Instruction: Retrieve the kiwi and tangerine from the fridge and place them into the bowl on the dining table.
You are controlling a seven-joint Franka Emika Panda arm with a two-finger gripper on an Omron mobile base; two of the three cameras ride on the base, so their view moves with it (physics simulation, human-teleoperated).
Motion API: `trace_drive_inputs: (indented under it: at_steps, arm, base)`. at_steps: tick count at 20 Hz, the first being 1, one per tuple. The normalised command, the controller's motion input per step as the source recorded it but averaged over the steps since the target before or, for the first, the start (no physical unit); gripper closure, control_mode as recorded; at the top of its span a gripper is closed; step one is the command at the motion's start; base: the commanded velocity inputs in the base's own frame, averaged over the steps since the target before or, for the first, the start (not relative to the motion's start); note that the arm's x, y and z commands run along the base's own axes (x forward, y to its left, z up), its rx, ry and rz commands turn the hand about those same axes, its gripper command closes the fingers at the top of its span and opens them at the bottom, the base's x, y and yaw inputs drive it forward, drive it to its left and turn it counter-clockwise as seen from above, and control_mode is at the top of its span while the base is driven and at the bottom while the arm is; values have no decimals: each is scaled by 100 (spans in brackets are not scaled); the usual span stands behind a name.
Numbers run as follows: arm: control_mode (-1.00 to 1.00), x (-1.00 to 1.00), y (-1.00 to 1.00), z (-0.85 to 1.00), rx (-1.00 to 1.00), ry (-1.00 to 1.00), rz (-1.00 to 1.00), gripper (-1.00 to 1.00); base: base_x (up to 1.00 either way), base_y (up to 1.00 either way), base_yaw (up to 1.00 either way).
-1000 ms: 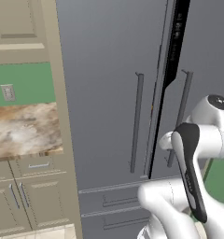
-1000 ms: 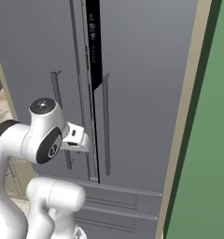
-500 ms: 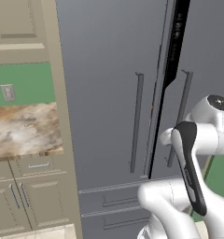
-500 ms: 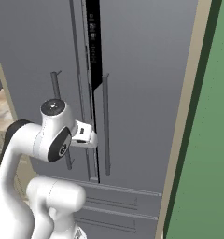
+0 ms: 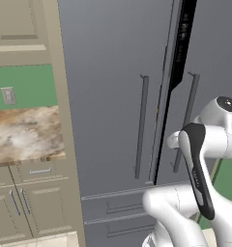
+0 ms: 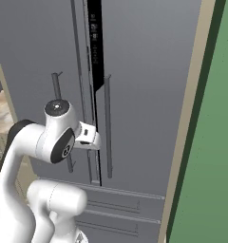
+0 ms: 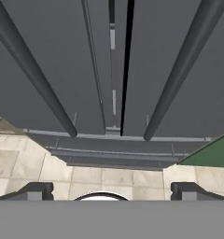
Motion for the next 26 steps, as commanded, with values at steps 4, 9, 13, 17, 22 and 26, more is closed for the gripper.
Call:
trace_drive_inputs:
  at_steps: [4, 9, 13, 17, 22, 26]
  arm:
    - [100, 0, 0, 0, 0, 0, 0, -100]
    - [100, 0, 0, 0, 0, 0, 0, -100]
    - [100, 0, 0, 0, 0, 0, 0, -100]
    - [100, 0, 0, 0, 0, 0, 0, -100]
    - [100, 0, 0, 0, 0, 0, 0, -100]
    - [-100, -1, -11, 7, 0, -4, 0, -100]
  base:
    - [-26, 0, 0]
    - [-62, -2, -1]
    - [-69, -13, -4]
    - [-41, -1, -2]
    - [-16, 0, -1]
    - [0, 0, 0]
